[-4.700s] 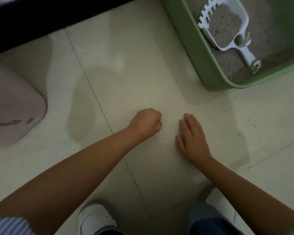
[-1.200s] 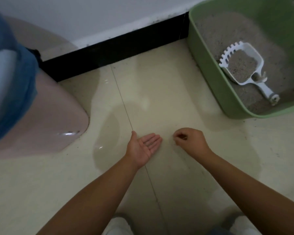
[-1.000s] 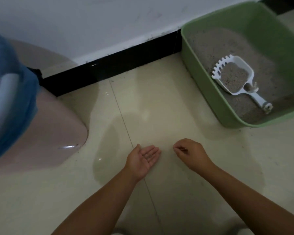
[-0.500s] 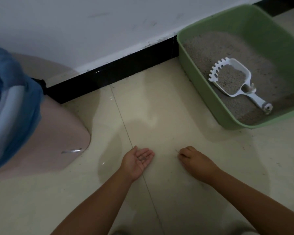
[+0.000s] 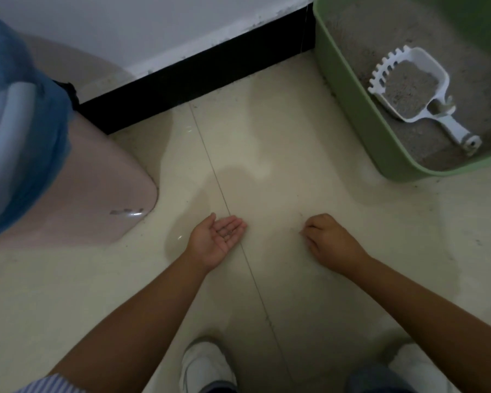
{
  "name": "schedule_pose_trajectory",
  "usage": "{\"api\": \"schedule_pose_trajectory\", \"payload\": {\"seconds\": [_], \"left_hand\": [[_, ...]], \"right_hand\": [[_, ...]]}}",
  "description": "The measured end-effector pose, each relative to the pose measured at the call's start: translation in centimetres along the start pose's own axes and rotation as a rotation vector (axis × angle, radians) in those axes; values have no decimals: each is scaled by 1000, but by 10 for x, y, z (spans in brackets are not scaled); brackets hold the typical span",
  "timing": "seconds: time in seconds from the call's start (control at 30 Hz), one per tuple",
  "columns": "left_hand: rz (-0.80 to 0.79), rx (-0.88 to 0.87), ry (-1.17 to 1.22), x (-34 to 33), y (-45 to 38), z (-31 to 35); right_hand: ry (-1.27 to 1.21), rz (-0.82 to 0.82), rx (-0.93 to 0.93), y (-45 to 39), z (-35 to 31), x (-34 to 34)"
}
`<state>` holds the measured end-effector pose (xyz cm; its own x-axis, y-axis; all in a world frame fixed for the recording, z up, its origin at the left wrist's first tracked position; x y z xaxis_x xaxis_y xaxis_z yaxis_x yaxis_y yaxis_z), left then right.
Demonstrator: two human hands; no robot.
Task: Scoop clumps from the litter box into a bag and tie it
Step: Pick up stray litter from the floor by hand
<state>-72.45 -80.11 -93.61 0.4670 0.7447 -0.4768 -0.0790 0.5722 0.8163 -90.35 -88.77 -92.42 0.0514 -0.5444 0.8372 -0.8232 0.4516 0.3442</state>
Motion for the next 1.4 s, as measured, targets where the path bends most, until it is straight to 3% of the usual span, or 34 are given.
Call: {"api": "schedule_pose_trajectory", "payload": {"seconds": [0.13, 0.47, 0.63, 0.73, 0.9, 1.1, 1.3, 1.4], "left_hand": [[-4, 30, -20, 5, 2, -8], [-79, 128, -73, -21, -4, -23], [-184, 209, -76, -29, -5, -35], [-202, 230, -73, -28, -7, -37], [-192, 234, -74, -23, -10, -35], [-197, 234, -48, -22, -12, -37], [-184, 221, -8, -19, -14, -37], [-173, 212, 18, -20, -12, -37]], "right_hand": [[-10, -14, -15, -12, -3, 10], [-32, -300, -75, 6, 18, 3], [-27, 59, -150, 17, 35, 21], [-106, 46, -227, 14, 29, 6], [-104, 130, -164, -3, 24, 4], [92, 89, 40, -4, 16, 4], [253, 53, 56, -7, 13, -3], [175, 65, -13, -7, 14, -4]]}}
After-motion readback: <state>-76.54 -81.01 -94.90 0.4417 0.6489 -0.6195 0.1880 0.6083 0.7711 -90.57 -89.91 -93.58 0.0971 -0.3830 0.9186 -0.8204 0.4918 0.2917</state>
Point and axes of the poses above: each hand's wrist, its own y-axis away from the middle knuckle, its own x-axis out of the back of the hand, z = x × y, the point moved 6 cm from there along -y, towards the middle knuckle, and after that the axes turned 14 degrees about -z, right-handed, at the moved point
